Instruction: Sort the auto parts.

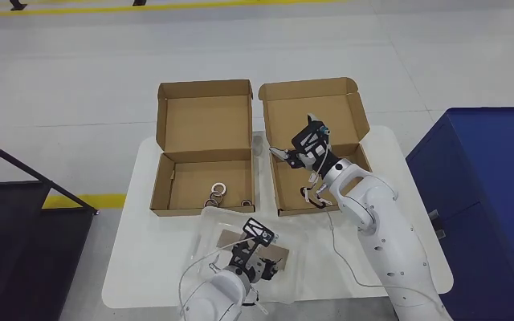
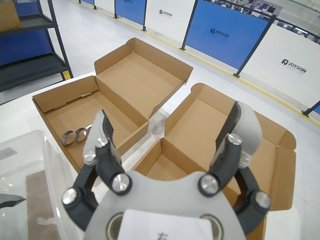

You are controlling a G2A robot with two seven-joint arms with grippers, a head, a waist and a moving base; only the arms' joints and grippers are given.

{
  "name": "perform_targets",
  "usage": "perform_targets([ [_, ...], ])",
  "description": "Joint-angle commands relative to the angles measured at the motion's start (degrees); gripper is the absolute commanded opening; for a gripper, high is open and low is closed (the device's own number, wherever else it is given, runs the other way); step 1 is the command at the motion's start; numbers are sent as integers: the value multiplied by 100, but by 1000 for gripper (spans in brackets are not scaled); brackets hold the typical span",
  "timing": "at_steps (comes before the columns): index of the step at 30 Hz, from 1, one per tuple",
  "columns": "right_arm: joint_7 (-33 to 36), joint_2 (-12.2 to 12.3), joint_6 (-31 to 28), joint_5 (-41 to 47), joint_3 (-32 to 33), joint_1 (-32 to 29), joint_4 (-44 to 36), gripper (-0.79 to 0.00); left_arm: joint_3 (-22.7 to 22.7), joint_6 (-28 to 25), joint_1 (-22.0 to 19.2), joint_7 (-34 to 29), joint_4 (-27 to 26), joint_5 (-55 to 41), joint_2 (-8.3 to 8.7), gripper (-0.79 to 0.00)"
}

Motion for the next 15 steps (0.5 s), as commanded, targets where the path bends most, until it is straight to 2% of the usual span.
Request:
perform_targets([
  [1, 0, 0, -1, 0, 0, -1, -1, 0, 228, 238, -75, 114, 179, 179, -59, 0],
  [7, 0, 0, -1, 0, 0, -1, -1, 0, 733, 679, -515, 106, 742, 302, -281, 0],
  [10, 0, 0, -1, 0, 0, -1, -1, 0, 790, 807, -660, 153, 906, 126, -366, 0],
  [12, 0, 0, -1, 0, 0, -1, -1, 0, 782, 870, -728, 176, 1001, 42, -406, -58],
  [15, 0, 0, -1, 0, 0, -1, -1, 0, 774, 891, -824, 60, 1119, -16, -452, -68],
])
